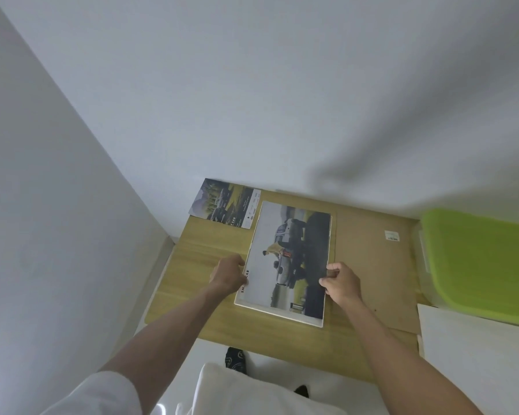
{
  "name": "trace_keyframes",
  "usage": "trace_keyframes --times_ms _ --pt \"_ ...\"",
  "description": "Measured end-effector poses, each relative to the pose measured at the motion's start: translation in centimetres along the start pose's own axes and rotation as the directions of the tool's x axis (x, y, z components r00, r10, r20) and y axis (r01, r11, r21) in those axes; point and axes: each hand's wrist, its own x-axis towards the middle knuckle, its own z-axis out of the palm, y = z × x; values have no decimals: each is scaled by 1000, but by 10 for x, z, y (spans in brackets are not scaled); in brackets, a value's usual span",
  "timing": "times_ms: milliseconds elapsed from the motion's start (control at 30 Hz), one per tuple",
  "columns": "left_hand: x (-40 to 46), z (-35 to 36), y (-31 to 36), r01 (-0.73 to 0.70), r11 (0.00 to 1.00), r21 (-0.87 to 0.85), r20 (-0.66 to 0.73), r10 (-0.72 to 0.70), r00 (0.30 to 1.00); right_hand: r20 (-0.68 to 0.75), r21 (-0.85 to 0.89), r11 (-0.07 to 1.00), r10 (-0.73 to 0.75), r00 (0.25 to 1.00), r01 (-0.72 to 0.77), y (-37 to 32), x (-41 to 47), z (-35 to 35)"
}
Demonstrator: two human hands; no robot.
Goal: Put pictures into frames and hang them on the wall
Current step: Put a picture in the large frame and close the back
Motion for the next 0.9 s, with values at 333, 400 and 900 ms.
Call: trace_keyframes --times_ms 333,400,900 --pt "4 -15 2 -5 999 41 164 -2 986 90 -46 999 12 996 -8 -3 -10 0" --pt "6 -17 2 -15 998 59 182 4 983 97 -44 999 3 995 1 -3 -11 0" --pt "19 -9 29 -547 550 632 401 372 837 105 -420 901 -74 992 112 -25 -20 10"
